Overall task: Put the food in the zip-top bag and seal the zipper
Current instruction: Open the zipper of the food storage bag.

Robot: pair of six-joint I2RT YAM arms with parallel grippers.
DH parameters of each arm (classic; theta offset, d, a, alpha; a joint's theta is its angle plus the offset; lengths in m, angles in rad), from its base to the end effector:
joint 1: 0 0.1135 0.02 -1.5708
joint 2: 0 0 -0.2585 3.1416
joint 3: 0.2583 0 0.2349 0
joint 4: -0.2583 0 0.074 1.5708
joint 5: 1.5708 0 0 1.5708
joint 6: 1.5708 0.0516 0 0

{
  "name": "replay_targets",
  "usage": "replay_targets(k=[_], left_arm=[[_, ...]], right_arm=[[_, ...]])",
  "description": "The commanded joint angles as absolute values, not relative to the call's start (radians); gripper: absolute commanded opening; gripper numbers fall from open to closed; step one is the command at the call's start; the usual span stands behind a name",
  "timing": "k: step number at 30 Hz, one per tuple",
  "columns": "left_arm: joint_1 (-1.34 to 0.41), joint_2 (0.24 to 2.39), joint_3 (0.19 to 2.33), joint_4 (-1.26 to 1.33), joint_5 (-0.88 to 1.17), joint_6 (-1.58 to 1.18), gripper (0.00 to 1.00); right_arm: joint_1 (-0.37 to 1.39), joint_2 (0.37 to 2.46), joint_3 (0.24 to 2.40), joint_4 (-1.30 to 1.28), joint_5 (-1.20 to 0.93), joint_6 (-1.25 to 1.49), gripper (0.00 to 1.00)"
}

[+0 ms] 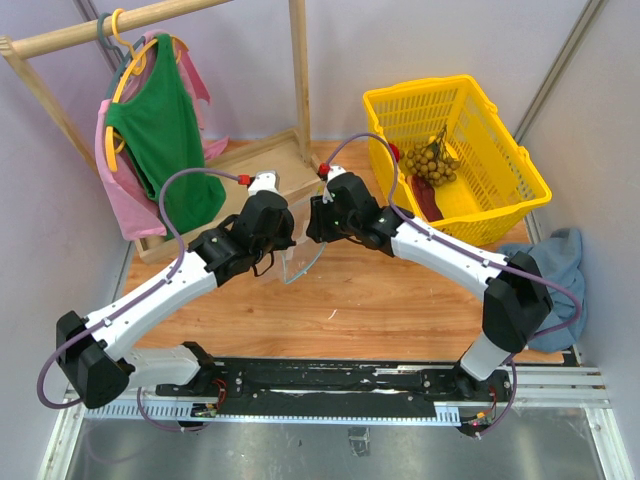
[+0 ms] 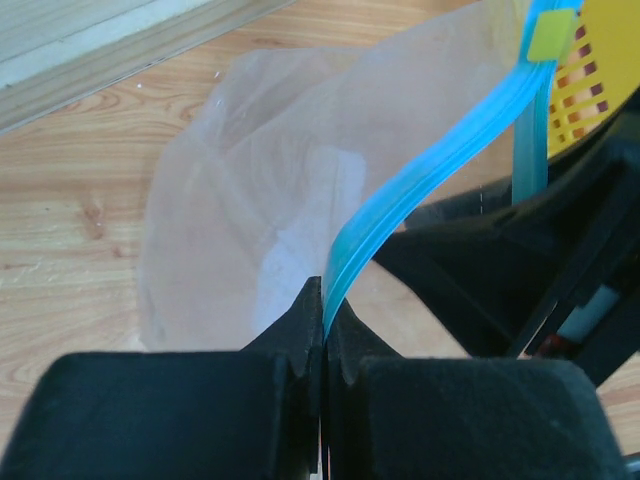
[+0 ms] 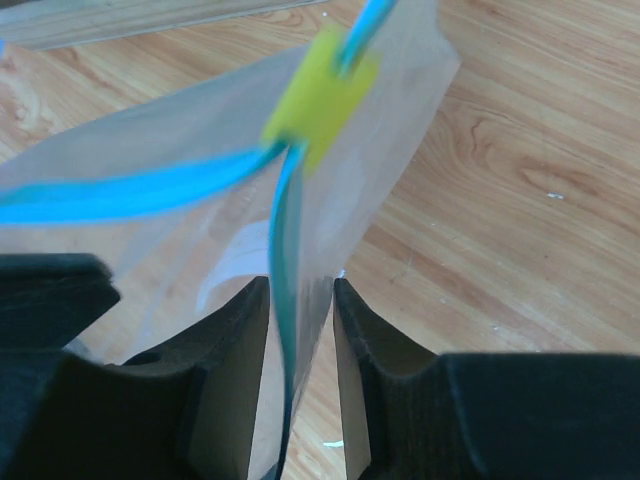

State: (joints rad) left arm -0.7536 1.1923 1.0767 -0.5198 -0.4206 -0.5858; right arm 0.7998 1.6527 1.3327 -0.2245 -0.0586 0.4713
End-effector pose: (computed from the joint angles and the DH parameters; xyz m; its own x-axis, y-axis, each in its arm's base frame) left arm 0.2000 -0.1588 0.3152 -0.5735 -0.1539 -0.8046 0.0815 0.9666 -0.2430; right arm 0.2647 0.2768 0.2916 -0.6625 -0.0315 -0.7484 -0.5051 0.7565 0.4154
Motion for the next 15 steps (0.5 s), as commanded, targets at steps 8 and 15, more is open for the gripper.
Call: replay_targets(k=[8, 15], left_arm=[[-0.748, 1.14, 1.086, -0.495, -0.55, -0.706, 0.0], [-0.748, 1.152, 1.053, -0.445, -0.549, -0.78, 0.0]], right_arm=[[0.835, 1.613, 1.278, -0.198, -0.03, 0.56, 0.4], [0.841, 1.639, 1.283, -0.195, -0.055, 0.601, 0.45]])
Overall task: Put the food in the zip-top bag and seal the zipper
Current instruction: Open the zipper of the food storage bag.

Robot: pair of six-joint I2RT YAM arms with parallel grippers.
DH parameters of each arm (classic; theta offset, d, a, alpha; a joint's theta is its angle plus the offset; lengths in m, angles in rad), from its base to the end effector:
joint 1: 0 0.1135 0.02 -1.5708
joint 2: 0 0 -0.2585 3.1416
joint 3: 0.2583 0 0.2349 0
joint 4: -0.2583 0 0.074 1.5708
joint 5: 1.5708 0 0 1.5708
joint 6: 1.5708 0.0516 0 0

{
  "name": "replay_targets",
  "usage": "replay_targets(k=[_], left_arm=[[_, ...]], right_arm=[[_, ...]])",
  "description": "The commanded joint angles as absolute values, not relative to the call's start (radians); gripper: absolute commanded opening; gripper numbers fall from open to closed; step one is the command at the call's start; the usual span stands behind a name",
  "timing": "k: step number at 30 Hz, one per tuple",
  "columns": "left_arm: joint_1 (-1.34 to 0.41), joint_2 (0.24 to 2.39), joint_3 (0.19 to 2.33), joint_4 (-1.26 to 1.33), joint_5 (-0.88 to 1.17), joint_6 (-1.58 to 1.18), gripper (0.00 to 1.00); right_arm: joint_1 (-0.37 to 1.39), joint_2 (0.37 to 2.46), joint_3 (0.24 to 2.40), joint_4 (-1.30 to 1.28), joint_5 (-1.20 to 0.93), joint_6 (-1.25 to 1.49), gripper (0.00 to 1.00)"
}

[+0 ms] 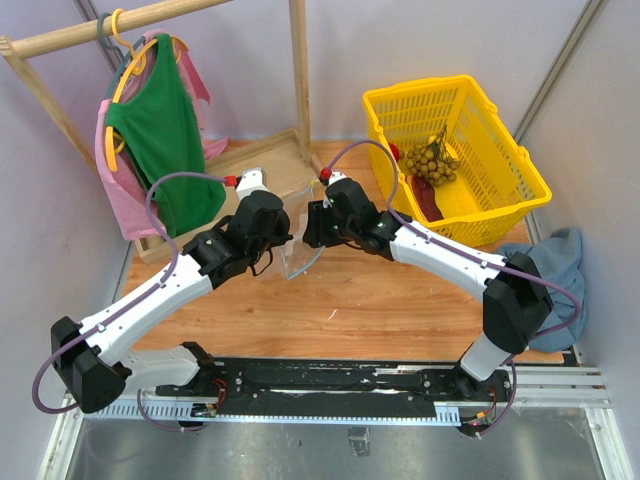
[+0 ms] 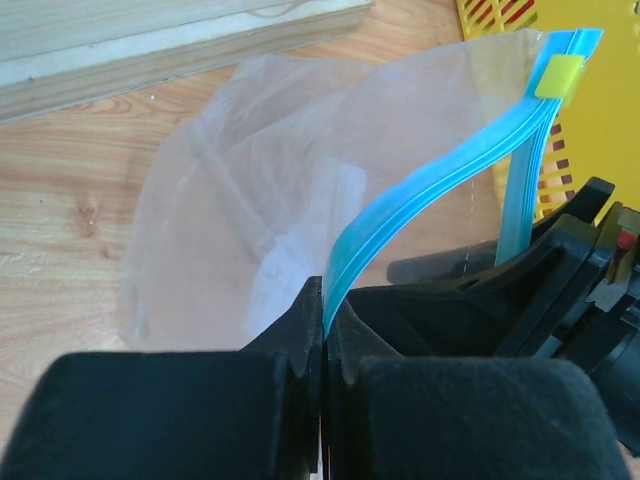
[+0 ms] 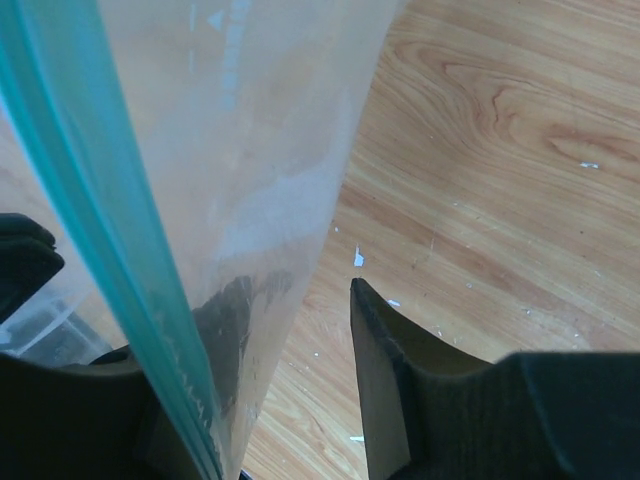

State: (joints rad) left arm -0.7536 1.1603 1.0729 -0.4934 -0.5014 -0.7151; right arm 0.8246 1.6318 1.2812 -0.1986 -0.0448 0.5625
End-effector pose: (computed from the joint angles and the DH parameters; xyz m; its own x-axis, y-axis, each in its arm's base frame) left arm 0.1978 -0.1516 0.3250 -0.5034 -0.3161 -0.8042 -0.0305 0.9366 -0.3490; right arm 0.2541 0.2782 0.2843 -0.7048 0.0225 -0.7091 -0.4535 0.7544 0.4747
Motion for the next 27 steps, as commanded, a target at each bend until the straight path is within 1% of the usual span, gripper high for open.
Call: replay_targets(k=[1, 3, 5, 8, 10, 11, 16, 19, 21, 24, 27], left_arm=[[-0.748, 1.152, 1.048, -0.44, -0.555, -0.783, 0.0], [-0.749, 1.152, 1.051, -0.444, -0.559, -0.775, 0.0], [-0.749, 1.144, 1.061, -0.473, -0.577, -0.758, 0.0], [-0.749, 1.112, 1.06, -0.515, -0.605, -0.726, 0.0], [-0.749, 1.084, 1.055, -0.539, -0.622, -0.7, 0.0], [-0.749, 1.067, 1.051, -0.553, -0.637, -0.696, 0.0], [-0.748, 1.033, 1.06, -0.605, -0.665, -0.651, 0.0], [-0.749, 1.063, 1.082, -0.634, -0.663, -0.66, 0.0], [-0.749, 1.082, 1.082, -0.62, -0.628, -0.67, 0.0], [-0.749, 1.113, 1.091, -0.612, -0.586, -0.689, 0.0], [-0.749, 1.155, 1.124, -0.658, -0.596, -0.726, 0.0]], right_arm=[[0.844, 1.638, 1.285, -0.198, -0.052, 0.6, 0.44], [0.847, 1.637, 1.297, -0.216, -0.036, 0.579, 0.42], [0.847, 1.639, 1.316, -0.254, -0.005, 0.537, 0.31], [0.841, 1.638, 1.325, -0.286, 0.037, 0.466, 0.09], [0.827, 1.643, 1.335, -0.313, 0.049, 0.427, 0.01], [0.818, 1.648, 1.34, -0.325, 0.045, 0.412, 0.01], [0.774, 1.669, 1.351, -0.342, 0.007, 0.343, 0.01], [0.77, 1.678, 1.368, -0.349, -0.032, 0.32, 0.07], [0.77, 1.676, 1.384, -0.343, -0.089, 0.306, 0.13], [0.77, 1.661, 1.401, -0.347, -0.119, 0.278, 0.28], [0.769, 1.638, 1.426, -0.379, -0.15, 0.242, 0.41]])
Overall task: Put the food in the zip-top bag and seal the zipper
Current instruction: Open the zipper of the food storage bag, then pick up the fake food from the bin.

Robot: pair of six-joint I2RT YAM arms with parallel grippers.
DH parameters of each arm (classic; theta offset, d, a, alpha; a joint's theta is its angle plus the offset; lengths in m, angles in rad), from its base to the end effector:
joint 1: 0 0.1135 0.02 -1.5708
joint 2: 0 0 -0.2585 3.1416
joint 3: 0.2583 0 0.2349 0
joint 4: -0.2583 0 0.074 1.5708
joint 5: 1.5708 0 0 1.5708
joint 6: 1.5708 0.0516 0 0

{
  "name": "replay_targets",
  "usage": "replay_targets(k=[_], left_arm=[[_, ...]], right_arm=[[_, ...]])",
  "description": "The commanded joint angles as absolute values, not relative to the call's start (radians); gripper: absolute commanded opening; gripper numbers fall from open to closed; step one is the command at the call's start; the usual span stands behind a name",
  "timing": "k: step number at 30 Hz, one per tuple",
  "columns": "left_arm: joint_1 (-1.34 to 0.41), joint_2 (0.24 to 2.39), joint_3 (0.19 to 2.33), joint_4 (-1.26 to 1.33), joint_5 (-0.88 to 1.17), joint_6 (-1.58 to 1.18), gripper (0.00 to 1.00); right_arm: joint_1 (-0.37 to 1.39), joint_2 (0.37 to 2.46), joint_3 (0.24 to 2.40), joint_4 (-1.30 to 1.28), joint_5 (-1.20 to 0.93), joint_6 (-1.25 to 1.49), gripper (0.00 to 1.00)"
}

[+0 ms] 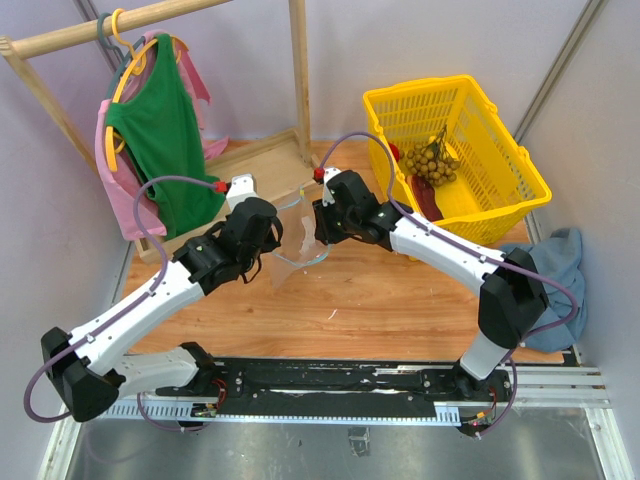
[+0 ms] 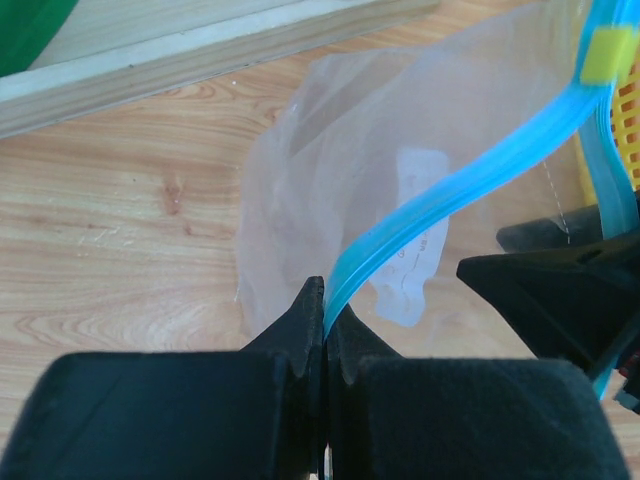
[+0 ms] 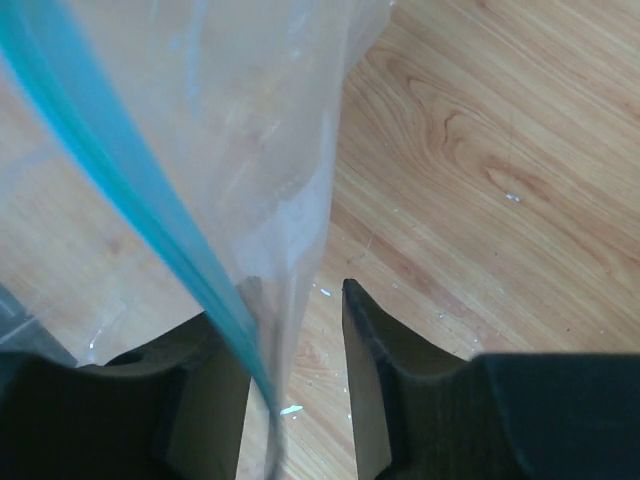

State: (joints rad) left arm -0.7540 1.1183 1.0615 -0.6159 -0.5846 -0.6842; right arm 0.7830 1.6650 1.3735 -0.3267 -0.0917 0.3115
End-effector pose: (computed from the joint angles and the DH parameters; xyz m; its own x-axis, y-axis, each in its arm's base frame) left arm 0.1862 -0.1358 0.3201 -0.5139 -0.2404 -0.8234 -0.0885 0.9697 -0.2279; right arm 0.2669 0.2723 0.2904 -0.6225 -0.1890 -0.7594 -0.5931 0.7471 0.3003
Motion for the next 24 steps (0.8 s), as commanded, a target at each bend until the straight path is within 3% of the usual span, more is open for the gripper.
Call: replay_targets(k=[1, 10, 17, 24], left_arm=[[-0.749, 1.169, 1.139, -0.675, -0.604, -0.739, 0.0], [-0.749, 1.274, 1.244, -0.759, -0.667, -0.736, 0.0], [-0.749, 1.318, 1.292, -0.759, -0.663, -0.694, 0.0], [-0.749, 1.354, 1.301, -0.729, -0.61, -0.673, 0.0]], right_arm=[[0.769, 1.627, 1.433, -0.388, -0.153, 0.234, 0.45], [0.716, 1.467, 1.528, -0.548, -0.125, 0.101, 0.74], [0.507, 1.387, 1.604, -0.656, -0.125, 0.068, 0.8], [0.248, 1.483, 1.664, -0.711, -0.093, 0.072, 0.85]])
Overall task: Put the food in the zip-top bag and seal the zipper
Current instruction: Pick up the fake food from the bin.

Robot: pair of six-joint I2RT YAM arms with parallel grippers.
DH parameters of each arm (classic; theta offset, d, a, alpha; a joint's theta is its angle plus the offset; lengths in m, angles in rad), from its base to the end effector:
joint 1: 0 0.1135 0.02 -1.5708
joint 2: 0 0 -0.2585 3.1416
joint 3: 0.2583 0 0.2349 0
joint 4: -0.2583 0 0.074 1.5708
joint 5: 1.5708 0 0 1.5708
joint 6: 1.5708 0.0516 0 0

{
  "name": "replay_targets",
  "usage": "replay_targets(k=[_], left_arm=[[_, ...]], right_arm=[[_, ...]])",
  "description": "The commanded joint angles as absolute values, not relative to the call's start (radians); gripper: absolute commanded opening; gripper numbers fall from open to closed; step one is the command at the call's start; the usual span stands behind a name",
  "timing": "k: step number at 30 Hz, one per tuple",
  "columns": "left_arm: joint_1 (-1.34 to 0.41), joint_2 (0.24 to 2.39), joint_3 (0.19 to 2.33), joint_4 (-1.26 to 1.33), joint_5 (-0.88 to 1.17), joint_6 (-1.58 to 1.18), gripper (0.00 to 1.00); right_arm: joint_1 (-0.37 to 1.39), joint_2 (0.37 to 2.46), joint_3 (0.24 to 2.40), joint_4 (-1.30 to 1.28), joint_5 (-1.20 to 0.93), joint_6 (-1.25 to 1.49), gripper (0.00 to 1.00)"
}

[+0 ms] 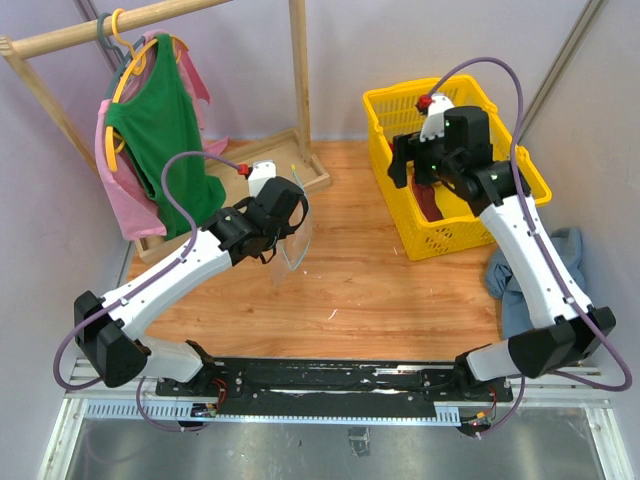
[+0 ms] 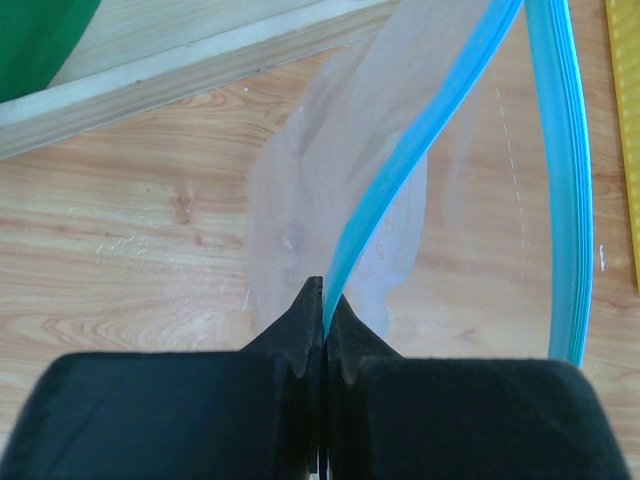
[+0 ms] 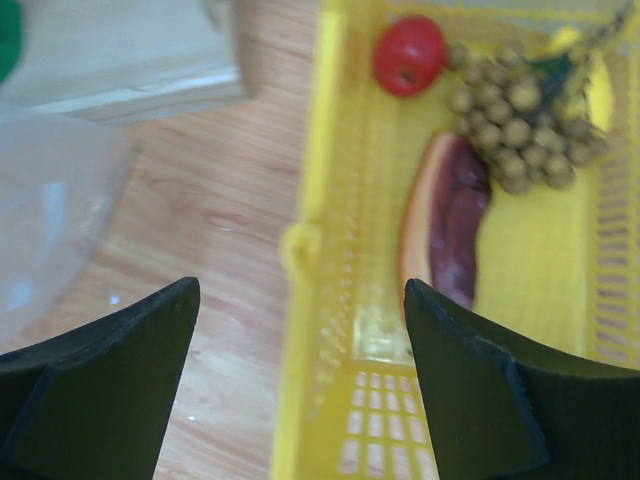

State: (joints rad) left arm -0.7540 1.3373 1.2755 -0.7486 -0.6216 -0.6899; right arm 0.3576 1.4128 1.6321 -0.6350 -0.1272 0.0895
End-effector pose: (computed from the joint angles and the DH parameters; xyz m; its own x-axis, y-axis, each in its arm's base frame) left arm 0.2177 -0.1633 0.3268 -0.5754 -0.1695 -0.8001 -0.1326 0.9847 -0.1132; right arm 0.2810 0.1120 0.4262 -0.4175 -0.0614 -0.9066 -0.4203 0.8976 0.1328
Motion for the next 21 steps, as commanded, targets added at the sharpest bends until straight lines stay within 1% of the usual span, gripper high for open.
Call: replay_targets(k=[1, 6, 13, 14, 21], left_arm=[[-0.749, 1.358, 1.299, -0.723, -0.605, -0.671, 0.0], [-0.749, 1.368, 1.297, -0.701, -0.575, -0.659, 0.0], [-0.749, 1.367, 1.299, -0.691, -0.564, -0.634, 0.0], [-0.749, 1.367, 1.298, -0.69, -0.564, -0.632, 0.0], [-0.749, 1.375, 1.294, -0.678, -0.555, -0.618, 0.0]], right_arm=[[0.219, 1.504, 1.672, -0.718, -0.088, 0.072, 0.86], [0.126, 1.626, 1.693, -0.717, -0.072, 0.055, 0.91], [0.091, 1.848, 1.734, -0.73, -0.058, -0.002, 1.0], [0.091, 1.887, 1.746, -0.731, -0.061, -0.013, 0.99], [0.091, 2.077, 1.799, -0.723, -0.068, -0.036, 0.98]])
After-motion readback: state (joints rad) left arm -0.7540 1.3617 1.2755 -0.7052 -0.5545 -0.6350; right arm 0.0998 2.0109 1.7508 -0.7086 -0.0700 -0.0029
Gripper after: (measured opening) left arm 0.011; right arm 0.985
